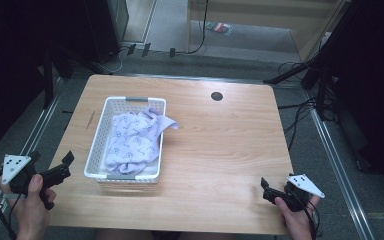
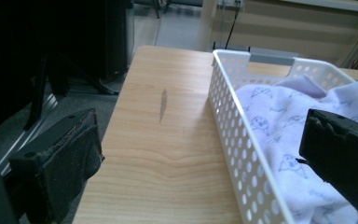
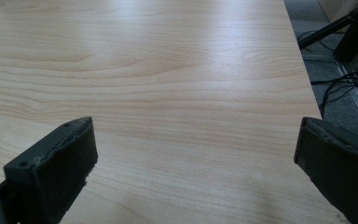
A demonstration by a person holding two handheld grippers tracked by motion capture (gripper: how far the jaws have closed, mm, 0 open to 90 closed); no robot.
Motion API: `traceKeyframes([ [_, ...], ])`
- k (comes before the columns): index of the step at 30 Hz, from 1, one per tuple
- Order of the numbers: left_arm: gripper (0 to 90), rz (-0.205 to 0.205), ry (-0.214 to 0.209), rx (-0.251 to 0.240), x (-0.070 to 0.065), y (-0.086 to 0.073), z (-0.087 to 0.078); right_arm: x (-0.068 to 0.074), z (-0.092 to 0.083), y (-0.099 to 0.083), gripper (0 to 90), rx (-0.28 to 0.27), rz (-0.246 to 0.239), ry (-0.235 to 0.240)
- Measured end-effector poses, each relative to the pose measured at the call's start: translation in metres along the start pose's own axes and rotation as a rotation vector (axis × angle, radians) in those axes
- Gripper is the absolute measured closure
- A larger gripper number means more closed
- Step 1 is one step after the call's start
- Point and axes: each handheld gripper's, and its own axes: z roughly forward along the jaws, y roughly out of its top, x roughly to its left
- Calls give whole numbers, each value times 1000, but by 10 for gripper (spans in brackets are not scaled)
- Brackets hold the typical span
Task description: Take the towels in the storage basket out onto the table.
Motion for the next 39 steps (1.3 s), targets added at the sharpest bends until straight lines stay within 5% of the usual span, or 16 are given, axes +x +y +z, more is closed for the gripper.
traceKeyframes([
  [17,0,7,-61,-11,-43,21,11,0,0,0,0,-2,0,3],
  [39,0,46,-166,47,-95,34,46,0,-1,0,0,-6,2,9],
])
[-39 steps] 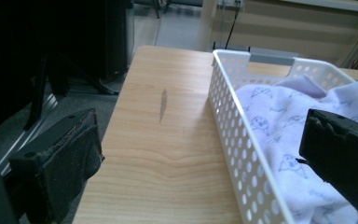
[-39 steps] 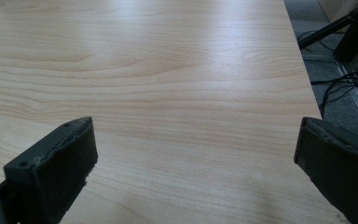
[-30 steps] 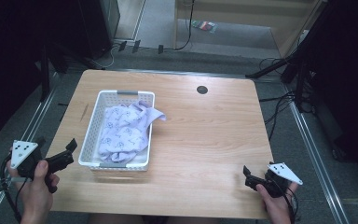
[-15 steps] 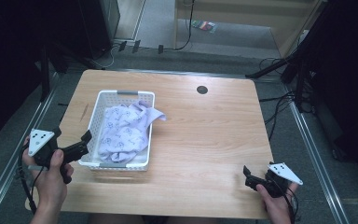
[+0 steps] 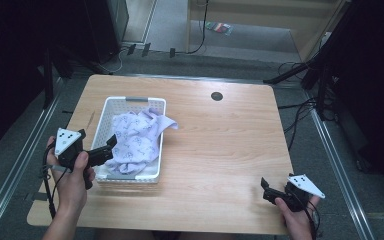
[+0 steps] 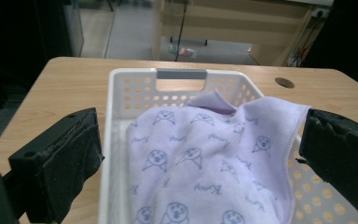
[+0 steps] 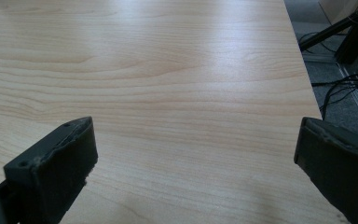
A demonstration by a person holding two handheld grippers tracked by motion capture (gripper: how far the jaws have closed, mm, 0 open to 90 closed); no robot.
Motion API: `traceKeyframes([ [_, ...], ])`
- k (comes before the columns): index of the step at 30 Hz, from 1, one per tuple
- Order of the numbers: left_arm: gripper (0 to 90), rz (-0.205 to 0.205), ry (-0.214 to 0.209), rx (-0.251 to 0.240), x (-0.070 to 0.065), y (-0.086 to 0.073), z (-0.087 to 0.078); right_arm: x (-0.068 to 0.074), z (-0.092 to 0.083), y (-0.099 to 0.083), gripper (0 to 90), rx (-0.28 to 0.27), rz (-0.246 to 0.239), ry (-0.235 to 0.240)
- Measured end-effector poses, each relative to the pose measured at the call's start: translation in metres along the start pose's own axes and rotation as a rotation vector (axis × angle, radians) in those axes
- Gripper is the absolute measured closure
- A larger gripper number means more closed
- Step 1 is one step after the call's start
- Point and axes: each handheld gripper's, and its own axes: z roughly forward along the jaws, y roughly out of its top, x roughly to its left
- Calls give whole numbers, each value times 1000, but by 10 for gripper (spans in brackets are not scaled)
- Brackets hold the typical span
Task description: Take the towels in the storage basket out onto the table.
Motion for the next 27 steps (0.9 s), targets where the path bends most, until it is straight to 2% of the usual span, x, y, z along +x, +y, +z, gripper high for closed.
traceKeyframes([
  [9,0,-7,-16,15,-12,3,24,0,0,0,0,-2,2,2],
  [10,0,3,-6,31,-16,3,31,0,0,0,0,-2,2,2],
  [11,0,3,-6,31,-16,3,31,0,0,0,0,-2,2,2],
  [12,0,28,-3,53,-19,2,38,0,0,0,0,-3,2,1],
  [16,0,27,-16,70,-22,0,49,0,0,0,0,-6,1,1],
  [18,0,6,-11,76,-23,0,60,0,0,0,0,-5,3,3],
  [19,0,6,-11,76,-23,0,60,0,0,0,0,-5,3,3],
  [25,0,-57,-34,158,-23,-1,80,0,0,0,0,-5,3,2],
  [26,0,-55,-35,187,-22,-2,87,0,0,0,0,-5,4,2],
  [27,0,-55,-35,187,-22,-2,87,0,0,0,0,-5,4,2],
])
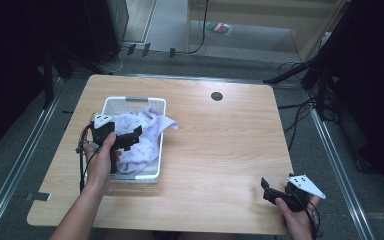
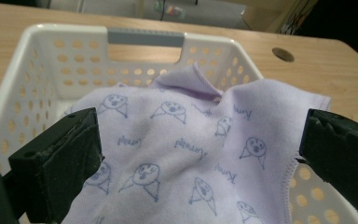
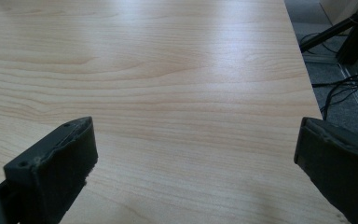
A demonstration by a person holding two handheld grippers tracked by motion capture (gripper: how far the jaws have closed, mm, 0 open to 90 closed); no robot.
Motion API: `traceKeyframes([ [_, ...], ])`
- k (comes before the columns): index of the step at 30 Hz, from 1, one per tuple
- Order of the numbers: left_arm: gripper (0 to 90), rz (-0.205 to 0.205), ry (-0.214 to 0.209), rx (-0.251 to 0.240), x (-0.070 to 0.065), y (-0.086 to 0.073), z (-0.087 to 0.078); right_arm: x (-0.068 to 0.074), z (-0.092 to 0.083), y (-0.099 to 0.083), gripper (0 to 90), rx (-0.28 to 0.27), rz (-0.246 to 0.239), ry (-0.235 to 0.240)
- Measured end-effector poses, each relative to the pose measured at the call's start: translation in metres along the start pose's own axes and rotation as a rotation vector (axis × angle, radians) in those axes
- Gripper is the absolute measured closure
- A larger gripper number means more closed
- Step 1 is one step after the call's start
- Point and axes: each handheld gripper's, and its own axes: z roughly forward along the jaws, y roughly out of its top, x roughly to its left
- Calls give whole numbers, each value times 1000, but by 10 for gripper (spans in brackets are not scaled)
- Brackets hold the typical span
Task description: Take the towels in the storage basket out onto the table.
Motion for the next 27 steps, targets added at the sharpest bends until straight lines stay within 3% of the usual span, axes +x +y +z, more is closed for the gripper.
traceKeyframes([
  [6,0,-12,-6,50,6,-2,20,0,0,0,0,0,2,1],
  [8,0,-11,28,73,9,-5,35,-1,0,0,0,0,5,2],
  [9,0,-11,28,73,9,-5,35,-1,0,0,0,0,5,2],
  [12,0,-60,17,101,12,-6,45,-1,0,0,0,-1,6,4],
  [14,0,-61,21,114,12,-8,50,-1,0,0,0,0,8,4],
  [15,0,-11,56,124,12,-12,55,-1,0,0,0,0,9,5],
  [20,0,37,72,159,11,-17,61,-1,0,0,0,0,7,6],
  [25,0,101,101,266,9,-23,71,-1,0,0,0,1,7,3],
  [27,0,120,102,273,8,-24,72,-1,0,0,0,1,7,3],
])
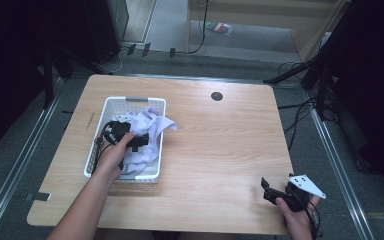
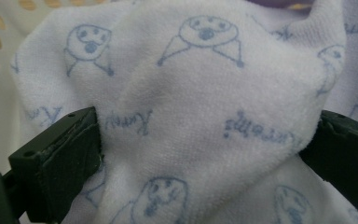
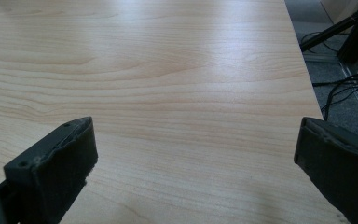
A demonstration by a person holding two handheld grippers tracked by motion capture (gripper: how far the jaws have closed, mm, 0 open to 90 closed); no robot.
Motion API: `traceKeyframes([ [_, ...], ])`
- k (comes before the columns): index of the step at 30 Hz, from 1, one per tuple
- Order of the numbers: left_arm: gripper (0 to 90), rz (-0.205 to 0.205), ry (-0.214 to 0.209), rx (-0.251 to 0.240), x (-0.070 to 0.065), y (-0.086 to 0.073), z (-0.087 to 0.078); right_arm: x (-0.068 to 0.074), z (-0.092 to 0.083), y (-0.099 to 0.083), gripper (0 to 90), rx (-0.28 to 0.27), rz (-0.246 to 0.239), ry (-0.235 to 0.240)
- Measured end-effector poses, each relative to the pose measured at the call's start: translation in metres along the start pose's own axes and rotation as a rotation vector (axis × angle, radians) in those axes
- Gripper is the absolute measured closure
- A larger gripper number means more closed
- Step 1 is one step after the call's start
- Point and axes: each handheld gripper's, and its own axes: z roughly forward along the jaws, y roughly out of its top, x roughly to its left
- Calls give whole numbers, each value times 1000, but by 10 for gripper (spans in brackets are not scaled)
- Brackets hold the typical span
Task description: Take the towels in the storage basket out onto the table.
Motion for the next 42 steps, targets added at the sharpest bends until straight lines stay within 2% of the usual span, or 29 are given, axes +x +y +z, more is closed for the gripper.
traceKeyframes([
  [5,0,63,17,24,-4,-3,6,0,0,0,0,0,-2,-1],
  [8,0,77,37,40,-6,-3,9,0,0,0,0,4,1,-1],
  [11,0,67,52,46,-8,-3,10,0,0,0,0,1,2,-2],
  [12,30,41,72,51,-8,-1,9,-1,0,0,0,0,0,0],
  [13,89,41,72,51,-8,-1,9,-1,0,0,0,0,0,0],
  [14,89,16,87,45,-8,-1,8,-1,0,0,0,0,-1,0],
  [15,128,8,98,40,-8,-1,7,0,0,0,0,0,1,0],
  [16,204,-12,109,31,-8,-1,5,0,0,0,0,1,1,0],
  [18,322,-16,114,32,-7,-1,4,0,0,0,0,0,0,2],
  [19,322,-23,121,23,-6,-1,3,0,0,0,0,0,0,2],
  [20,384,-26,123,19,-6,-1,2,0,0,0,0,0,-1,2],
  [22,484,-20,120,14,-6,-1,1,0,0,0,0,2,-2,4],
  [23,484,-20,112,14,-5,-1,0,0,0,0,0,2,-2,4],
  [26,562,-73,74,20,2,2,-4,0,0,0,0,2,0,6],
  [27,571,-73,74,20,2,2,-4,0,0,0,0,2,0,6],
  [28,578,-91,67,17,3,4,-6,-1,0,0,0,2,-2,5],
  [32,589,-78,66,14,4,5,-10,0,0,0,0,3,0,4],
  [42,591,-109,26,-63,11,13,-31,0,0,0,0,7,0,8],
])
